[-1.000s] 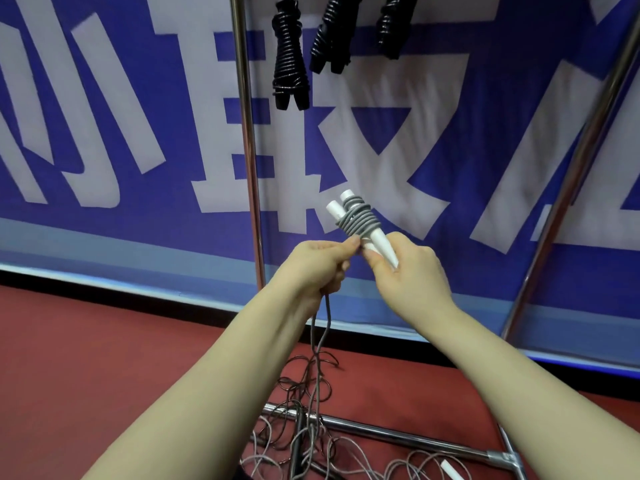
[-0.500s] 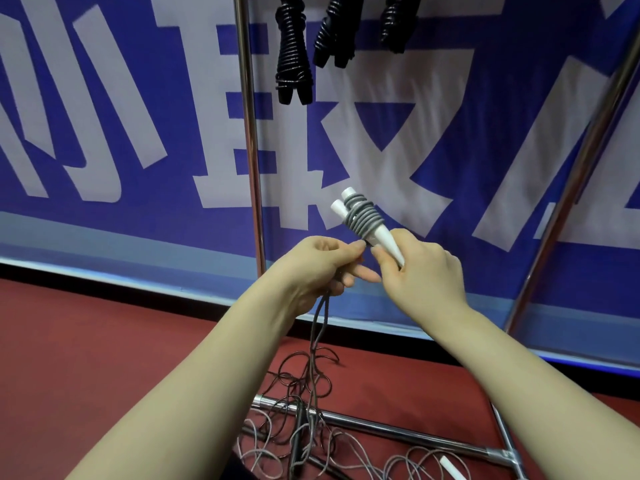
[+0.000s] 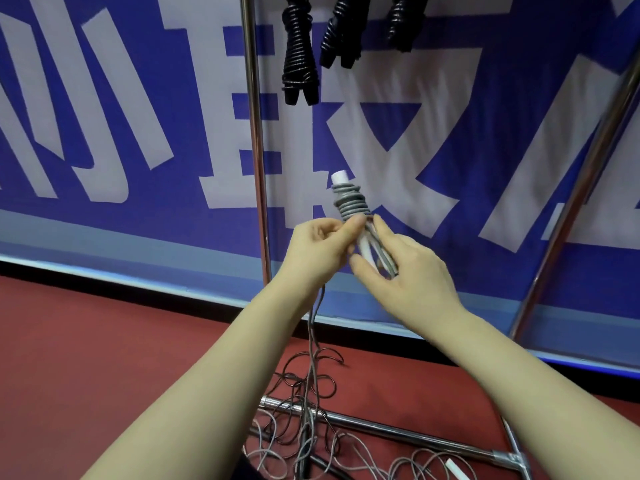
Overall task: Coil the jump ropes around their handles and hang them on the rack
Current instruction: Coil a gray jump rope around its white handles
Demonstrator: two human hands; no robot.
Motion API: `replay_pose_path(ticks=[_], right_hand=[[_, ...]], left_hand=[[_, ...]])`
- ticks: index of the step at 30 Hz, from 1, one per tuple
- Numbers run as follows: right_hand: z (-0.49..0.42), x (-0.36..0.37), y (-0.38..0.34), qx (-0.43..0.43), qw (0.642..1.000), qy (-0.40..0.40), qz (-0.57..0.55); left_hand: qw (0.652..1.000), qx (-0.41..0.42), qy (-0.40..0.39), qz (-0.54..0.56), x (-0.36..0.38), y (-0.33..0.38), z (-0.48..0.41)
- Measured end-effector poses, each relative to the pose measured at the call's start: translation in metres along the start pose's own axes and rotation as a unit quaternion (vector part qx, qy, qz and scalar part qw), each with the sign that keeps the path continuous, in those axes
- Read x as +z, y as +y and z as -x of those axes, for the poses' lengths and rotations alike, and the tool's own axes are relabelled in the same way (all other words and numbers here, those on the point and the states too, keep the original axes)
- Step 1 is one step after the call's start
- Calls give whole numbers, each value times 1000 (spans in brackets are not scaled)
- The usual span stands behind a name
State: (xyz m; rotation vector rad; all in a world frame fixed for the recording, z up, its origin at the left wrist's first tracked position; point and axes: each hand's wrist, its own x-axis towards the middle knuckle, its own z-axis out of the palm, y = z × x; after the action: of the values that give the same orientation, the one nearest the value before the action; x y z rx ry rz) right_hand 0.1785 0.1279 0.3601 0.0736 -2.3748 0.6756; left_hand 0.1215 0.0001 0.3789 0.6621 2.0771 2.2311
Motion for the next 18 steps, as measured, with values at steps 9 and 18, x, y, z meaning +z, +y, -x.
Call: replay_pose_path(ticks=[9,18], right_hand=[[-9,-27,-2,216,802,-256,-495],[-10,-33,-6,140,836,-270,-457]], left_hand=[[990,18,-138,-1,-10,-6,1],[975,39,-212,52,-18,-8,2]])
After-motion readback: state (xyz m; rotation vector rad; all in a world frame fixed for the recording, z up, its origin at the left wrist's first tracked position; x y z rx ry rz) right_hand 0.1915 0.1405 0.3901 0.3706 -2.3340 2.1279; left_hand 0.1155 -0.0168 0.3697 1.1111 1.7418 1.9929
